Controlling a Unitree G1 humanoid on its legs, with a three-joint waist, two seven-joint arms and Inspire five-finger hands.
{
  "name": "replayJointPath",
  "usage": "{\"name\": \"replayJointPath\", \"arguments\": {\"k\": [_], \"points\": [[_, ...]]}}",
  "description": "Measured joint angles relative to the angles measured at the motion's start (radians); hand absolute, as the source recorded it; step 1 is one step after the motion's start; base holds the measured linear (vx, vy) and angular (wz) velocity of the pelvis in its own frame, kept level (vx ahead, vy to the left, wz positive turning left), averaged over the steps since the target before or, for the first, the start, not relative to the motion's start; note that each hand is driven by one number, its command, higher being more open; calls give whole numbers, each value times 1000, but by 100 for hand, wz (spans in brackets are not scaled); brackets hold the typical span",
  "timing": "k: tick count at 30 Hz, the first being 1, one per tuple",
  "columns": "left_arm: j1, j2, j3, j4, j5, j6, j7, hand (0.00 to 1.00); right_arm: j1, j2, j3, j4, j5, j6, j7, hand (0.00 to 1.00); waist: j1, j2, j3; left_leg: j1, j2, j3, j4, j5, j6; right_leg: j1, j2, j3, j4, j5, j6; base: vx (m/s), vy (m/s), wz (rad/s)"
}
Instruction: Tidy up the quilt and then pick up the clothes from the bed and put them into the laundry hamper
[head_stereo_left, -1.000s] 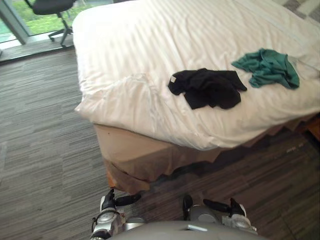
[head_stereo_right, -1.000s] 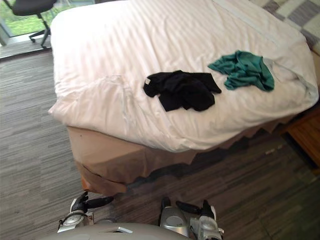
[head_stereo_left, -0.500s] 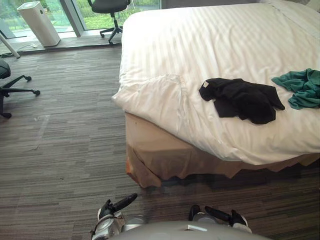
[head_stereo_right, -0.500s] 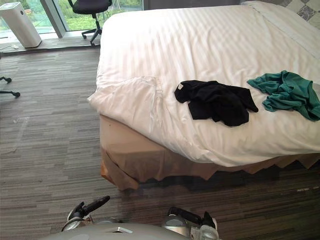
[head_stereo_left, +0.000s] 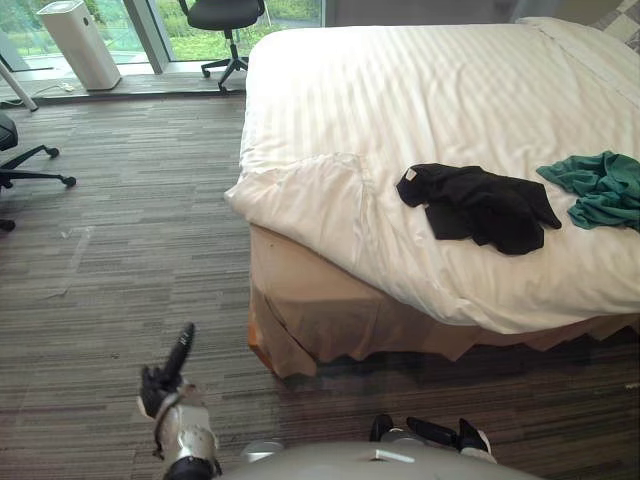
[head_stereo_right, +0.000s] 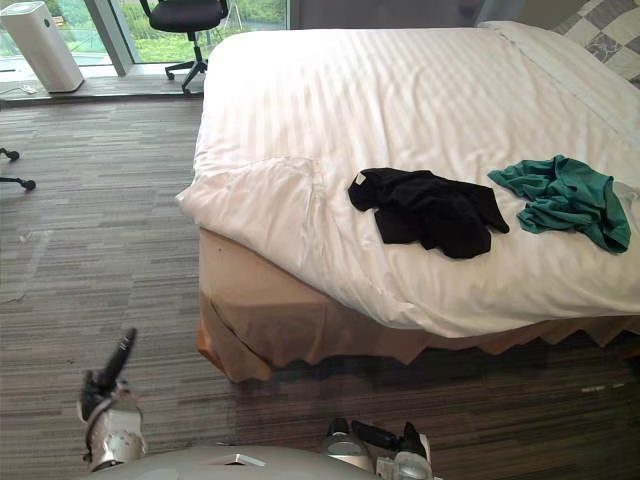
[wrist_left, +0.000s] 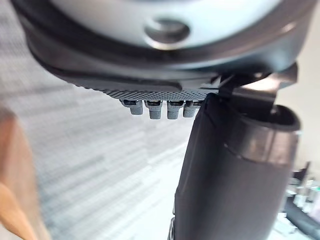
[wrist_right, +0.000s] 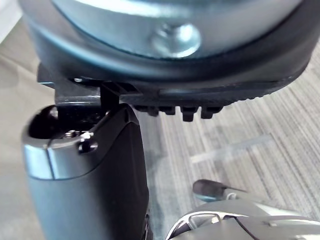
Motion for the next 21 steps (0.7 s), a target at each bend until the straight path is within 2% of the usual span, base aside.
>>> {"name": "replayJointPath", "arguments": {"k": [3, 9, 11, 12, 13, 14, 15, 16, 17, 18, 19, 21], "points": [[-33, 14, 1, -65, -24, -37, 1, 100, -3, -2, 0, 0, 3, 1, 9, 100, -1, 2, -2, 11, -12, 4, 0, -4, 6, 9, -5, 1, 0, 0, 0, 68, 68, 0], [-37, 14, -10, -211, -13, -36, 16, 100, -7, 4, -8, 0, 19, 2, 30, 100, 0, -15, -13, 16, -32, 16, 24, -35, 27, 15, -24, 22, -1, 8, 7, -1, 68, -8], [-38, 20, -11, -261, 52, -37, 22, 100, -7, 4, -10, 0, 43, 2, 37, 100, 1, -16, -13, 13, -33, 28, 47, -52, 35, 14, -32, 36, -1, 13, 9, -37, 37, -22], [-64, 36, 9, -333, 90, 5, 54, 100, -2, 4, -28, 0, 46, 2, 48, 100, 6, 1, -15, 8, -31, 48, 58, -63, 32, 0, -32, 61, -6, 16, 13, -37, 28, -25], [-99, 65, 30, -357, 104, 20, 67, 100, -1, 4, -31, -3, 46, 2, 50, 100, 8, 1, -16, 0, -33, 52, 65, -66, 31, -5, -32, 68, -1, 16, 14, -45, 22, -28], [-175, 190, 27, -357, 173, 23, 83, 100, 10, 4, -35, -18, 47, 3, 65, 100, 10, 0, -18, -11, -32, 53, 73, -71, 29, -15, -31, 78, -1, 16, 15, -48, -1, -22], [-219, 372, -38, -358, 235, 18, 83, 100, 15, 6, -39, -27, 49, 1, 81, 100, 6, -9, -23, -27, -32, 56, 82, -72, 27, -27, -25, 84, 0, 16, 15, -44, -19, -14], [-219, 442, -72, -371, 270, 7, 77, 100, 19, 11, -41, -26, 52, 1, 82, 100, 2, -6, -26, -33, -31, 56, 86, -72, 27, -33, -23, 82, 0, 16, 14, -5, -21, -8], [-235, 483, -77, -512, 385, 5, 78, 100, 42, 15, -83, -27, 66, -1, 77, 100, 2, 6, -37, -40, -32, 58, 88, -71, 26, -43, -23, 89, 0, 16, 14, 33, -5, -5], [-233, 462, -71, -593, 442, 3, 85, 100, 55, 15, -103, -27, 79, -2, 74, 100, 8, 16, -46, -42, -33, 59, 87, -71, 26, -47, -25, 93, 0, 16, 14, 70, 19, -5], [-225, 395, -74, -702, 575, -22, 98, 100, 66, 16, -128, -26, 84, -2, 69, 100, 13, 33, -59, -41, -33, 60, 85, -71, 26, -47, -28, 99, 0, 16, 14, 81, 35, -5], [-217, 319, -130, -768, 752, -54, 114, 100, 64, 1, -136, -22, 82, -1, 69, 100, 8, 60, -79, -37, -33, 65, 86, -72, 24, -46, -28, 109, 0, 16, 14, 73, 28, -4]]}}
